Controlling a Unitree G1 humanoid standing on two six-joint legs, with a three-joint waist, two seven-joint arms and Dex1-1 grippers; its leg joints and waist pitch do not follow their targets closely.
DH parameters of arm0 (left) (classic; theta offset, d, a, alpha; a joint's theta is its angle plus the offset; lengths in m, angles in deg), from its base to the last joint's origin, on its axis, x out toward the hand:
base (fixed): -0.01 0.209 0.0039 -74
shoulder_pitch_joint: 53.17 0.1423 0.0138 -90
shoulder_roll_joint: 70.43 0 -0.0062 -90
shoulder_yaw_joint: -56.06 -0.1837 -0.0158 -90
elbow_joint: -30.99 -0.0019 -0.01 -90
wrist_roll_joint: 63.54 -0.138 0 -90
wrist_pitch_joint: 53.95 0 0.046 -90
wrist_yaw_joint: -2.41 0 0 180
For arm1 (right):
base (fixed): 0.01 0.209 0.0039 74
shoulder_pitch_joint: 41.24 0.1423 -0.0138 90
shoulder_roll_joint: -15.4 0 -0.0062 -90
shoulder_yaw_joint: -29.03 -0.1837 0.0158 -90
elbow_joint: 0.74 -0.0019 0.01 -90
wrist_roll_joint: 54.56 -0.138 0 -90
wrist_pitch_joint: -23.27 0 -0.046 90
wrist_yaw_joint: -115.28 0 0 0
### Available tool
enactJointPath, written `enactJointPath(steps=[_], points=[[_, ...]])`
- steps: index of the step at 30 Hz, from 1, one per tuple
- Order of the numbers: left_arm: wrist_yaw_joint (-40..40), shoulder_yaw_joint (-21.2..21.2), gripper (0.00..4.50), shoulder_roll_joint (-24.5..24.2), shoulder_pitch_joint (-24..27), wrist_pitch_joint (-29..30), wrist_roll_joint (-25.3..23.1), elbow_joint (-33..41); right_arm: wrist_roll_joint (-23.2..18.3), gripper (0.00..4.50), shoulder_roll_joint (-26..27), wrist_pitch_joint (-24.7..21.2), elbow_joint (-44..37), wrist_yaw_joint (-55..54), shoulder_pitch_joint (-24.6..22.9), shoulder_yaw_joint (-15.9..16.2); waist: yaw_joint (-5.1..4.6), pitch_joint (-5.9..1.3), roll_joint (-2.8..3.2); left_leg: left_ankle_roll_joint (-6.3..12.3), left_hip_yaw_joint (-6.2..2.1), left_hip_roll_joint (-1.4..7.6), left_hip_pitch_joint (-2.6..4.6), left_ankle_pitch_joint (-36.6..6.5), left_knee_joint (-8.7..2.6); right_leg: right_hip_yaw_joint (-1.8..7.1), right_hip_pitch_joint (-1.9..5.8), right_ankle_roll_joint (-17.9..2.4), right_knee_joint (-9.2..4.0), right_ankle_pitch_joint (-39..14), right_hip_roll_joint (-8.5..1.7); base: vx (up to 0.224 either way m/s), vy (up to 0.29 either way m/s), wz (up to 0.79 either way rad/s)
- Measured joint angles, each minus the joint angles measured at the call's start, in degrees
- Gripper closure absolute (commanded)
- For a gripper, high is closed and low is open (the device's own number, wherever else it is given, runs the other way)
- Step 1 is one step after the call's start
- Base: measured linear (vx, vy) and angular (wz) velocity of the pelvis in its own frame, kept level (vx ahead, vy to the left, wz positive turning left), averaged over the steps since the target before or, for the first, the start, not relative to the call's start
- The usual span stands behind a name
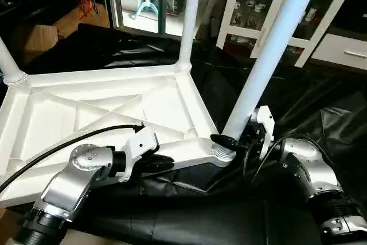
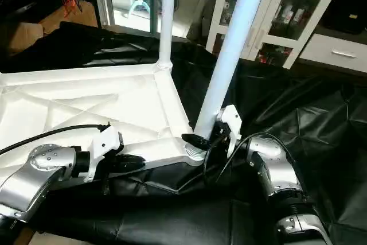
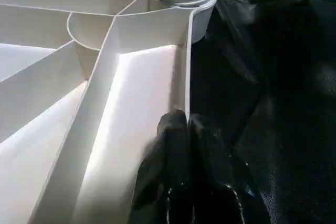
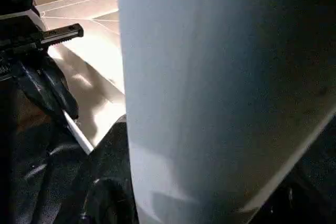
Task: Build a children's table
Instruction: Insert table leg to table base
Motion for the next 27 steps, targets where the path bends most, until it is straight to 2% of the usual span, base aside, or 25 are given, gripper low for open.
enactJointPath(steps=[17,18,19,20,21,22,24,27], points=[[0.03,0.0,4.5,0.0,0.0,0.0,0.0,-0.02,0.0,2.59,0.02,0.11,0.03,0.04,-0.05,0.0,0.24,-0.02,-0.02,0.01,0.0,0.01,0.02,0.01,0.01,-0.01,0.04,0.0,0.03,0.0,0.01,0.0,0.0,0.0],[-3.48,0.47,4.5,4.21,-1.34,1.32,-1.56,-2.2,0.68,2.59,2.69,0.82,1.29,-6.8,0.46,-1.54,0.35,-0.04,0.12,0.0,0.01,0.02,0.27,0.01,-0.03,-0.01,0.14,-0.1,-0.12,0.06,0.02,0.0,0.0,0.0],[-9.71,0.92,4.5,9.76,-3.76,3.04,-4.18,-5.54,3.0,2.59,6.51,1.6,3.92,-18.65,2.41,-3.76,0.35,0.0,0.53,-0.03,0.04,-0.01,0.46,-0.01,0.12,0.0,0.23,-0.13,-0.01,0.08,-0.06,0.0,0.0,0.0],[-17.47,1.39,4.5,16.5,-7.26,5.17,-6.99,-9.83,6.17,2.59,10.94,2.05,6.95,-33.96,5.38,-6.38,0.34,0.13,0.77,-0.08,0.18,-0.06,0.58,0.01,0.28,0.02,0.2,-0.2,0.13,0.13,-0.23,-0.094,0.03,0.03],[-25.0,0.57,4.5,23.12,-10.24,7.4,-8.73,-12.69,9.79,2.59,13.27,2.09,9.64,-49.04,8.84,-7.97,0.51,0.33,0.98,-0.07,0.34,-0.31,0.35,0.01,0.34,0.05,-0.06,-0.25,0.25,0.17,-0.57,-0.094,0.03,0.03],[-27.97,-0.59,4.5,25.7,-9.94,8.35,-8.74,-12.66,10.98,2.59,13.24,2.15,9.93,-53.21,9.14,-8.33,0.68,0.41,1.0,-0.07,0.44,-0.49,0.33,0.01,0.13,0.2,-0.09,-0.24,0.08,0.17,-0.67,-0.065,0.048,0.04],[-30.19,-2.31,4.5,26.78,-8.82,9.8,-7.26,-11.42,11.33,2.59,13.26,2.38,9.94,-55.35,8.62,-8.46,0.84,0.04,0.92,-0.05,0.27,-0.47,0.41,0.01,0.13,0.2,0.12,0.19,0.07,0.09,-0.58,0.0,0.0,0.0],[-30.46,-2.26,4.5,24.94,-8.82,9.78,-6.63,-10.63,11.14,2.59,14.12,2.43,9.81,-55.49,8.6,-8.45,0.81,-0.13,0.67,-0.07,0.02,-0.29,0.27,0.02,0.1,0.03,-0.05,0.35,0.22,0.11,-0.34,0.0,0.0,0.0]])
